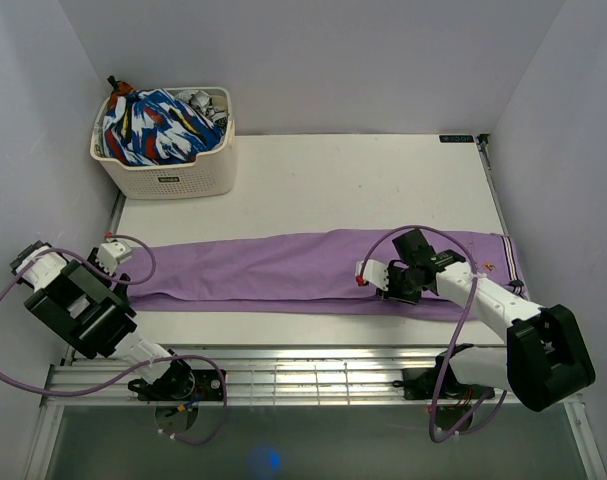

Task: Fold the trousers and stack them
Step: Fold the trousers

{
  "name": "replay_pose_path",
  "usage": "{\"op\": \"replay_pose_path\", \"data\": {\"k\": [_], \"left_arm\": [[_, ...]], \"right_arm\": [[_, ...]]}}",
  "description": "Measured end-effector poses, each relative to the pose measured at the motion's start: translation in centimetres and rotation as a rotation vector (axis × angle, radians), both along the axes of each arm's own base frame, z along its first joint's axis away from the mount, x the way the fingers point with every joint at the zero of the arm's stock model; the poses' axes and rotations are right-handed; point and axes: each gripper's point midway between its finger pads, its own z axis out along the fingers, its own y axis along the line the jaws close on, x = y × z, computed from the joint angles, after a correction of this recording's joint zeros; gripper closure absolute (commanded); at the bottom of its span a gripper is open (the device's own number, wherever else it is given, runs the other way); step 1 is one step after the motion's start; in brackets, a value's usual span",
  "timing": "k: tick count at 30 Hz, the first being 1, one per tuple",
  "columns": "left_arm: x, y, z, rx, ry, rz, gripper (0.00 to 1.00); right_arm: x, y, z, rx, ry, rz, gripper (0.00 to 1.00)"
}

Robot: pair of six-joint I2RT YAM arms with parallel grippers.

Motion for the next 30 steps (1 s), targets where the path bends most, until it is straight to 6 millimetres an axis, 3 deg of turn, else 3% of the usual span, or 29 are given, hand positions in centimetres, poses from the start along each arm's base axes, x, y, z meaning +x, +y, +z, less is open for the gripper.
{"op": "replay_pose_path", "data": {"k": [5, 9, 20, 21, 22, 25, 30], "left_arm": [[-0.2, 1.1, -0.4, 0.063, 0.012, -0.028, 0.17], [-0.5, 1.6, -1.0, 0.097, 0.026, -0.043, 0.23], [-0.3, 2.2, -2.7, 0.133, 0.045, -0.072, 0.76], [-0.1, 2.2, -2.6, 0.134, 0.042, -0.075, 0.79], [0.2, 2.2, -2.5, 0.136, 0.041, -0.078, 0.89], [1.7, 2.4, -2.0, 0.141, 0.031, -0.085, 1.0], [5.3, 3.2, 0.2, 0.154, -0.031, -0.068, 1.0]], "right_arm": [[1.0, -0.1, 0.2, -0.005, -0.038, -0.029, 0.92], [1.1, -0.2, 0.2, -0.01, -0.042, -0.039, 0.92], [2.4, 0.1, 1.7, -0.005, -0.079, -0.057, 0.92], [2.7, 0.2, 2.0, -0.001, -0.087, -0.061, 0.92], [2.9, 0.3, 2.4, 0.004, -0.095, -0.065, 0.92], [3.9, 0.7, 3.4, 0.013, -0.121, -0.071, 0.92], [5.2, 0.7, 4.7, 0.029, -0.148, -0.093, 0.92]]}}
